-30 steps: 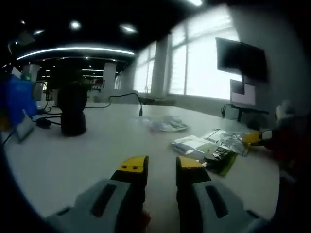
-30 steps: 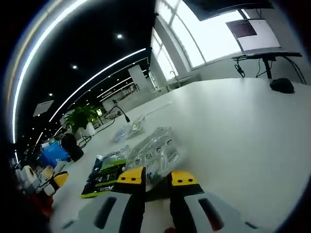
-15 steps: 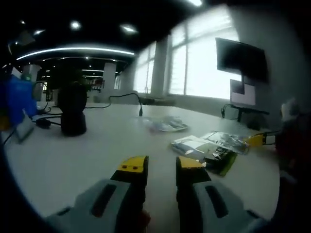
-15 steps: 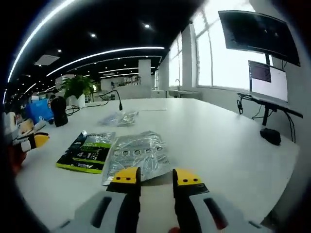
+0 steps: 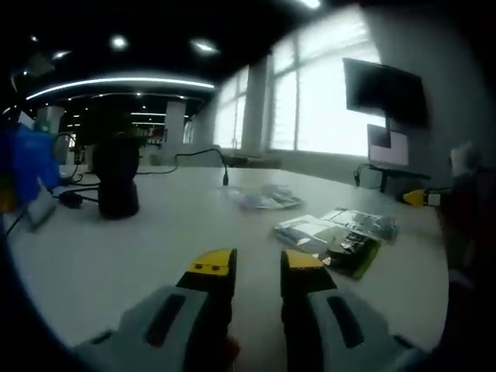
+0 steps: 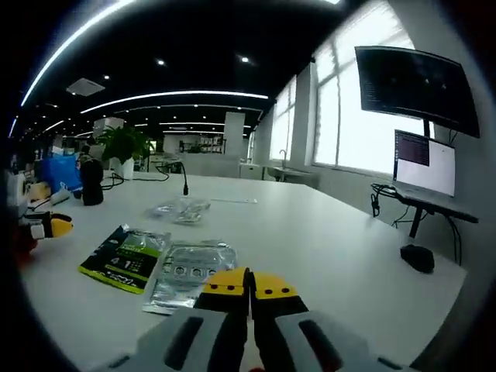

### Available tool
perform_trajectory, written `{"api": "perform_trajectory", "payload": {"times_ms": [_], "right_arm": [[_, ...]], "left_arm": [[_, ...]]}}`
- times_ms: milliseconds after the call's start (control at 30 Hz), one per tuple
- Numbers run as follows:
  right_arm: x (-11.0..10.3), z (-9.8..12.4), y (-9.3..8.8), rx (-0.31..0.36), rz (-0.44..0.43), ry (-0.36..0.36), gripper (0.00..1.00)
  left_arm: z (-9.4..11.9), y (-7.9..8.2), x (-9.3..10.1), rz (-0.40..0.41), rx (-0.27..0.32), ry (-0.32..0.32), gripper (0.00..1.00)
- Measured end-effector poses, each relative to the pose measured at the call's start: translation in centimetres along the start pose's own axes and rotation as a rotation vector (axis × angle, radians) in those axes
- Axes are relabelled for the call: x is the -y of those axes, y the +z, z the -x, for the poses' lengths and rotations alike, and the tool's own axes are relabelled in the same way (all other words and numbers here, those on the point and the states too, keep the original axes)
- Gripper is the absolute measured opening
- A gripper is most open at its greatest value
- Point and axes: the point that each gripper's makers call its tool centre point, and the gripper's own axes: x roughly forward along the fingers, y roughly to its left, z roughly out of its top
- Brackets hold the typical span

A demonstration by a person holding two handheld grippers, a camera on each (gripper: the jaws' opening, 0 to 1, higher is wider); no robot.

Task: Clip sheet goods on table flip sheet goods clip sheet goods scan sheet goods put sheet goods back to table

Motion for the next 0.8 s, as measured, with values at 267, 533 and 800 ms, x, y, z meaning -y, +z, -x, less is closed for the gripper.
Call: {"api": "perform_trajectory", "payload": {"times_ms": [267, 533, 800], "right_arm": [[-1.8, -2.1, 1.0, 0.034, 0.159, 0.169, 0.0], [-2.4, -3.8, 1.8, 0.042, 0.217, 0.28, 0.0], [-2.9, -4.7, 2.7, 0.098, 0.203, 0.384, 0.0]], "left_arm": [[0.1, 0.1, -0.1, -0.004, 0.002, 0.006, 0.16], [0.3, 0.1, 0.1, -0.012, 0.006, 0.011, 0.14], [0.3, 0.0, 0.3, -0.019, -0.001, 0.001, 0.14]]}}
